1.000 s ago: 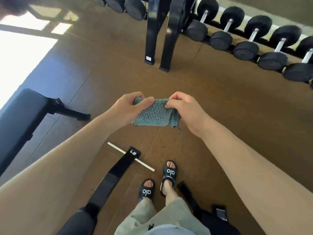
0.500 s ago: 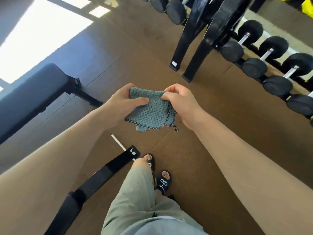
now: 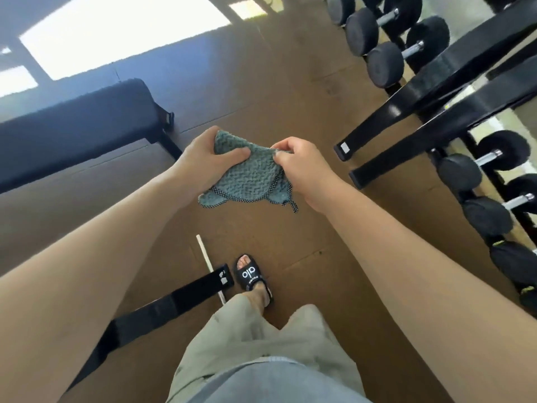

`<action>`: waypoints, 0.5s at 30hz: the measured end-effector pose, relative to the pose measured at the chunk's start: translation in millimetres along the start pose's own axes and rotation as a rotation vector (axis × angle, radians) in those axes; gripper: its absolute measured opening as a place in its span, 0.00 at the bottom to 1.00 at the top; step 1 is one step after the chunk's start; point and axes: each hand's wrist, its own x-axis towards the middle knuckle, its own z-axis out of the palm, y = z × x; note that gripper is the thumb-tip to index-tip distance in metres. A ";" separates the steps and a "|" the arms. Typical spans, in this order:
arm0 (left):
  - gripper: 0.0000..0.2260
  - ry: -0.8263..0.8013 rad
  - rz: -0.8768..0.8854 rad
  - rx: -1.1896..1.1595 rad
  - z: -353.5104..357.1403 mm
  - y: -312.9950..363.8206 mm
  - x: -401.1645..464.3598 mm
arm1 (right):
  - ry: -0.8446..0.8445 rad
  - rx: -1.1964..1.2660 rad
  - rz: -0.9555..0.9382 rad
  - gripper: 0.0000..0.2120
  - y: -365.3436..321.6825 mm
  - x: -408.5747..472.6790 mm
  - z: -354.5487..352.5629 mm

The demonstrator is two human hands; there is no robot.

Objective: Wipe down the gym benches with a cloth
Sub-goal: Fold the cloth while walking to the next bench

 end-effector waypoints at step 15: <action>0.16 0.275 -0.281 -0.443 -208.5 -34.8 57.2 | -0.527 0.071 0.043 0.22 -182.6 145.1 160.7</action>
